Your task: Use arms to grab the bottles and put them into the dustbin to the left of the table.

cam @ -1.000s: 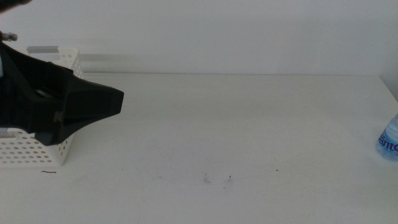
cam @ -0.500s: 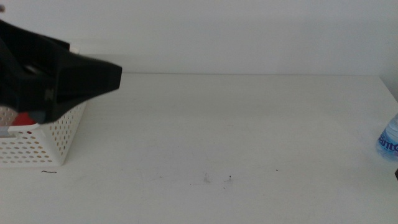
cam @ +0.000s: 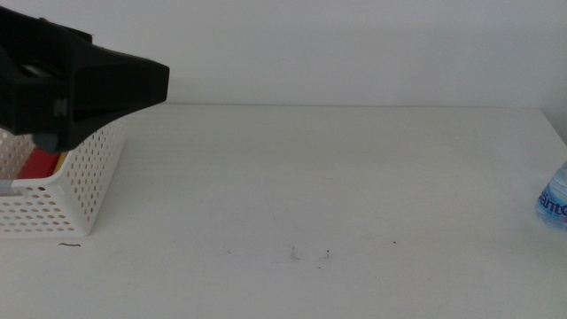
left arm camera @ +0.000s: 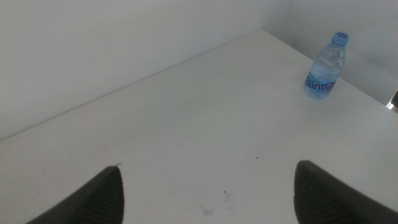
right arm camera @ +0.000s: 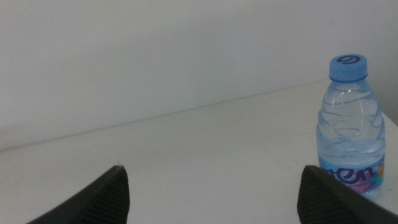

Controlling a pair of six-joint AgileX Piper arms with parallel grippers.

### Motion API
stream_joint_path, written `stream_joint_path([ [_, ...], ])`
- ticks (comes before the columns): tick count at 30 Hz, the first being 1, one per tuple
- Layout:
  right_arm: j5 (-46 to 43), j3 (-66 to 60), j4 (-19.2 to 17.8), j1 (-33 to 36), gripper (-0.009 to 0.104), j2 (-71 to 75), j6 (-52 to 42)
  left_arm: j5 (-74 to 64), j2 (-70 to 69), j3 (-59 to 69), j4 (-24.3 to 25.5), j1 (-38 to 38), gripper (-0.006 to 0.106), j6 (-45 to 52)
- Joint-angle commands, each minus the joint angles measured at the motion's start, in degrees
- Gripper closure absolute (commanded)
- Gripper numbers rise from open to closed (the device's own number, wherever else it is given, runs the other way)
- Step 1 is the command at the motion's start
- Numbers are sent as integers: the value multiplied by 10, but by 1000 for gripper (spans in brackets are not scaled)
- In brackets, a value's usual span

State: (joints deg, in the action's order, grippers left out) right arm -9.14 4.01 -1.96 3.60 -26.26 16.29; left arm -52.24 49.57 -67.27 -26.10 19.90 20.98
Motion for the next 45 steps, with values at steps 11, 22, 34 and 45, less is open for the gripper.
stream_joint_path([
  [11,-14,-1,4,-2,4,-14,-62,6,-2,-4,-3,1,7,2],
  [22,-199,-28,348,-2,7,-245,-345,6,-2,-4,0,1,7,0],
  [34,-529,-27,308,-2,8,-565,-300,6,-2,-4,1,1,7,2],
  [45,-608,62,291,-2,8,-793,-263,6,-2,-4,1,1,7,2],
])
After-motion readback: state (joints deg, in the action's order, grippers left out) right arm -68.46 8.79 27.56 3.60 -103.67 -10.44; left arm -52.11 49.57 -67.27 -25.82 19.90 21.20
